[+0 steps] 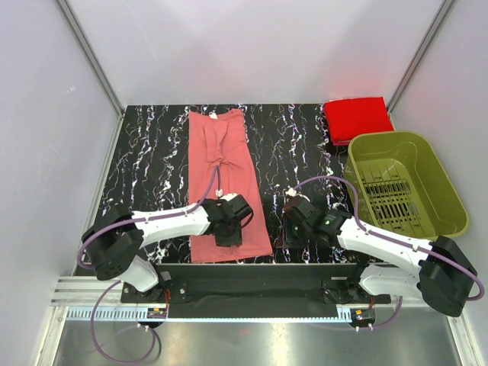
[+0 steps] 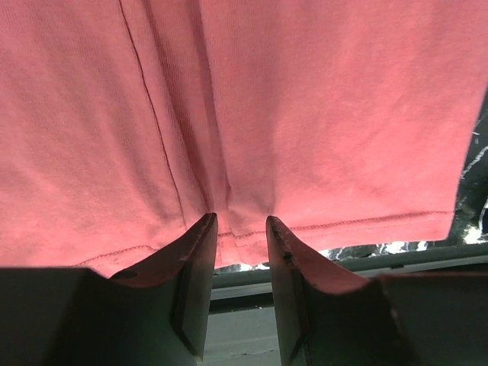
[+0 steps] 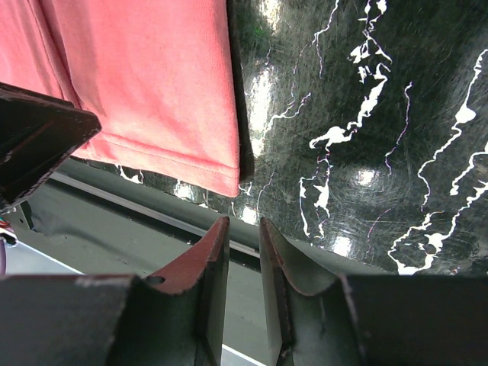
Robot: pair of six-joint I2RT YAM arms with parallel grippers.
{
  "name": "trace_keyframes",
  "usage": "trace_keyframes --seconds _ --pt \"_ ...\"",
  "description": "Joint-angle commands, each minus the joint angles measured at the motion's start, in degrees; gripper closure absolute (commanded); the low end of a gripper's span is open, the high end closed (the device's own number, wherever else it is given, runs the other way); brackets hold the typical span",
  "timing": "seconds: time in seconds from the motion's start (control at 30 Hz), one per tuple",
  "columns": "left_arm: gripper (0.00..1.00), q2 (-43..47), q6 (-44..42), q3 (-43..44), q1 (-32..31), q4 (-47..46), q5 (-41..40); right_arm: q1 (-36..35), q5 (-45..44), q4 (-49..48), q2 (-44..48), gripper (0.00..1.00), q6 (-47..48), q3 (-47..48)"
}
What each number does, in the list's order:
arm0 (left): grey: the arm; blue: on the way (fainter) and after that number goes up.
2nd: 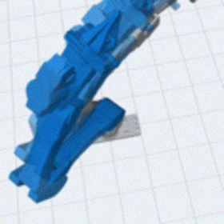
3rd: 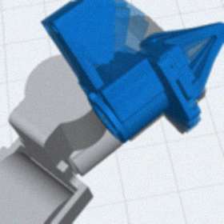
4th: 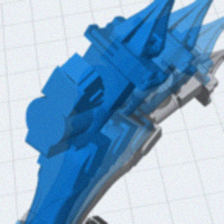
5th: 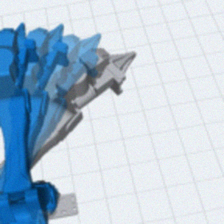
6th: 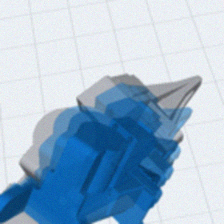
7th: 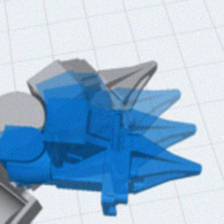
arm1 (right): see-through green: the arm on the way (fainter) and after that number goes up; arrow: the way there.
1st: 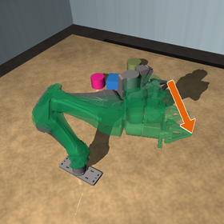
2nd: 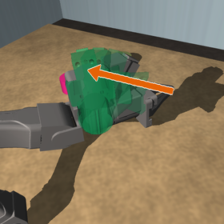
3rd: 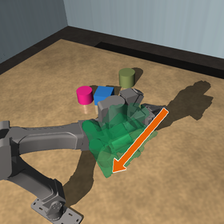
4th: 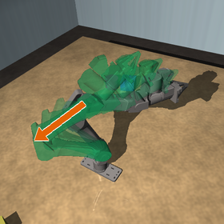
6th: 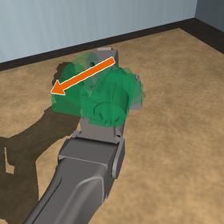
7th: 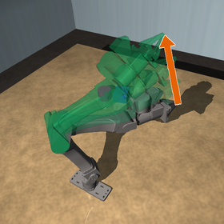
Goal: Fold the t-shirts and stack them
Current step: Fold the tshirt
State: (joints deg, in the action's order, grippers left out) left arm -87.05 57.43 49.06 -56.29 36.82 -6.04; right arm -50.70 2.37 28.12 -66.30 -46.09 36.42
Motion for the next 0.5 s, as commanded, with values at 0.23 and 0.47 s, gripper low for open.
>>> trace_keyframes --seconds 0.23,0.47 --pt "0.69 1.4 1.1 -1.9 0.0 -3.1 1.2 -0.5 -1.3 -1.6 -1.0 0.71 0.7 1.9" --pt "0.74 -0.3 1.0 -2.3 0.0 -4.8 2.3 -0.5 -1.7 -1.6 -0.8 0.71 0.6 1.7"
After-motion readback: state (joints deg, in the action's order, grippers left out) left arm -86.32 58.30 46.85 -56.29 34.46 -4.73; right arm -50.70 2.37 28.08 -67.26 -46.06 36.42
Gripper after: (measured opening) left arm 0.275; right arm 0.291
